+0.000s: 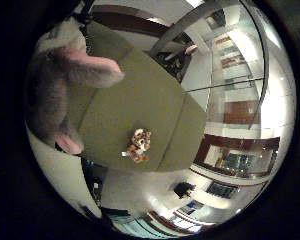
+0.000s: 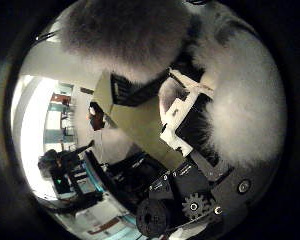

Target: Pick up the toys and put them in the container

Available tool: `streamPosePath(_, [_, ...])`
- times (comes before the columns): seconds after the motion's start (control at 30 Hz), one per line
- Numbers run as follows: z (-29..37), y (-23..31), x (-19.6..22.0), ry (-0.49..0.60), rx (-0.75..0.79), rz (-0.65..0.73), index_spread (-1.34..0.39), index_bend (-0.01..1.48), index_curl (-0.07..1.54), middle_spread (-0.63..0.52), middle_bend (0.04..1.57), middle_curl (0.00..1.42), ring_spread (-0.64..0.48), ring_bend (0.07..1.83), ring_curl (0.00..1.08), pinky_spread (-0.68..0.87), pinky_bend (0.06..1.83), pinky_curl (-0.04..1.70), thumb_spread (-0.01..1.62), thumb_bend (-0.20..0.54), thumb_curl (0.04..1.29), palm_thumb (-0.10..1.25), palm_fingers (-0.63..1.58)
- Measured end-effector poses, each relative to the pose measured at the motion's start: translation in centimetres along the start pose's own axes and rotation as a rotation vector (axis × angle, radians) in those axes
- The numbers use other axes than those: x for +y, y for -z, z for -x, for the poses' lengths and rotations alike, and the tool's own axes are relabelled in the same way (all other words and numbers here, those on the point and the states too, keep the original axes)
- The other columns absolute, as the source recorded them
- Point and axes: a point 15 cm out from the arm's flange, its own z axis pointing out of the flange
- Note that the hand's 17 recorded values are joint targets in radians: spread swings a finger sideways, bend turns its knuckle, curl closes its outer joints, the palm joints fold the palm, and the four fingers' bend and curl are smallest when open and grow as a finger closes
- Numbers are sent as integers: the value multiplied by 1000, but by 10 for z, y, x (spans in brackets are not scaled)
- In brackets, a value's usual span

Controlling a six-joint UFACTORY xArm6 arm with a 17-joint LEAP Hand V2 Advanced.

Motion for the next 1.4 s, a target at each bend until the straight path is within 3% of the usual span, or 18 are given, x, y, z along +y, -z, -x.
streamPosePath(0.27, [110,42,-76,143,-79,-54,-241,1113,939,-156,1289,907,-277,1264,956,-164,1444,822,1030,-15,649,1056,1091])
streamPosePath(0.63, [211,51,-118,246,-114,-87,-242,1110,940,-154,1298,900,-277,1269,958,-170,1428,863,1021,-13,674,1056,1095])
streamPosePath(1.1, [250,15,-171,295,-95,-199,-244,1112,946,-156,1289,901,-279,1267,962,-176,1409,894,1007,-21,688,1017,1081])
streamPosePath(1.23, [248,13,-175,299,-87,-215,-259,978,917,-165,1197,875,-266,1234,908,-208,1364,841,975,-36,651,900,1041])
streamPosePath(1.4, [237,13,-181,347,-58,-252,-351,444,803,-184,974,783,-250,1216,775,-352,1273,729,964,-28,588,797,661])
